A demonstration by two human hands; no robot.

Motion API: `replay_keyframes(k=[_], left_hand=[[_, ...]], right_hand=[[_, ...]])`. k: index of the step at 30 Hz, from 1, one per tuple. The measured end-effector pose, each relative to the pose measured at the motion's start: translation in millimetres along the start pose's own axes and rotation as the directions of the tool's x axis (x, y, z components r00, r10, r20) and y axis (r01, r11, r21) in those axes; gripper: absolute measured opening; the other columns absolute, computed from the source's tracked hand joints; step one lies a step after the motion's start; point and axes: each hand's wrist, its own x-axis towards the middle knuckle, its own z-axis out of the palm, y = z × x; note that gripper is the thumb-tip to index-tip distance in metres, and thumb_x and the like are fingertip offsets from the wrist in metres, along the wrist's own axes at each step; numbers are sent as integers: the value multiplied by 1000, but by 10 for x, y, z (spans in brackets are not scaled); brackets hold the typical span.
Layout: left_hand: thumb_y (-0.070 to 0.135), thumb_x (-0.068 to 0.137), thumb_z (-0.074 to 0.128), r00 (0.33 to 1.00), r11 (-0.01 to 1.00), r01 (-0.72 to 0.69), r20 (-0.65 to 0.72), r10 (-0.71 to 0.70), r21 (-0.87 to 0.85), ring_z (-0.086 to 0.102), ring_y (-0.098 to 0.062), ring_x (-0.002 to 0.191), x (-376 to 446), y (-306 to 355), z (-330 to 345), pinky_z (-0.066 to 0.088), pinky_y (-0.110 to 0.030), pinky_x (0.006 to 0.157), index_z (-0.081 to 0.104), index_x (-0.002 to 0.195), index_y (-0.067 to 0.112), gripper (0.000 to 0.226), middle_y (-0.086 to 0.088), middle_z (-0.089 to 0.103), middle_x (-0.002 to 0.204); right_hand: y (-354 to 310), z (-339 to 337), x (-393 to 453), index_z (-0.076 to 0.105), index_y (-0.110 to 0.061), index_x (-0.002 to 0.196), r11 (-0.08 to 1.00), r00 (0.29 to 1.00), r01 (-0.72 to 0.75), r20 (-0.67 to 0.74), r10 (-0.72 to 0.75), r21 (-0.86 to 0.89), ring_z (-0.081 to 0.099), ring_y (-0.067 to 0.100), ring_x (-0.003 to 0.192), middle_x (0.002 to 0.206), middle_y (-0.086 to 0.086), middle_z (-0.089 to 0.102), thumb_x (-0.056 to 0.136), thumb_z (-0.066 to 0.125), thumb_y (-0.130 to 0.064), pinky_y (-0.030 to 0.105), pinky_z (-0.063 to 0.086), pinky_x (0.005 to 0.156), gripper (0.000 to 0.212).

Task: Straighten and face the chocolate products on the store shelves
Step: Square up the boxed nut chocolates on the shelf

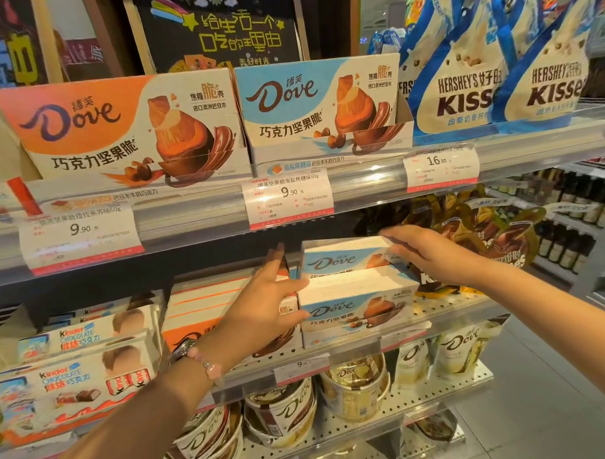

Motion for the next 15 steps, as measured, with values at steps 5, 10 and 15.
replay_keyframes(k=[5, 10, 15], left_hand=[[30, 77, 74, 992, 992, -90, -92, 82, -93, 33, -13, 133, -25, 45, -13, 44, -37, 103, 38, 114, 34, 52, 9, 32, 143], [32, 72, 78, 998, 983, -43, -53, 34, -181, 31, -14, 135, 10, 6, -20, 39, -45, 106, 6, 139, 46, 100, 11, 32, 148], [42, 77, 71, 1000, 999, -24, 0, 24, -47, 20, -13, 140, 50, -6, -8, 30, -45, 112, 20, 143, 38, 83, 12, 22, 152]], right_hand=[[-33, 54, 69, 47, -12, 134, 998, 998, 56, 33, -56, 8, 40, 9, 114, 129, 3, 45, 96, 46, -16, 5, 25, 88, 38], [-38, 81, 96, 48, -21, 134, 997, 995, 73, 70, -73, -1, 43, 9, 110, 122, -3, 46, 96, 48, -17, 12, 32, 89, 38], [-94, 127, 125, 55, -22, 122, 995, 995, 102, 16, -102, 22, 52, 12, 111, 121, -2, 56, 93, 53, -19, 21, 44, 92, 30]])
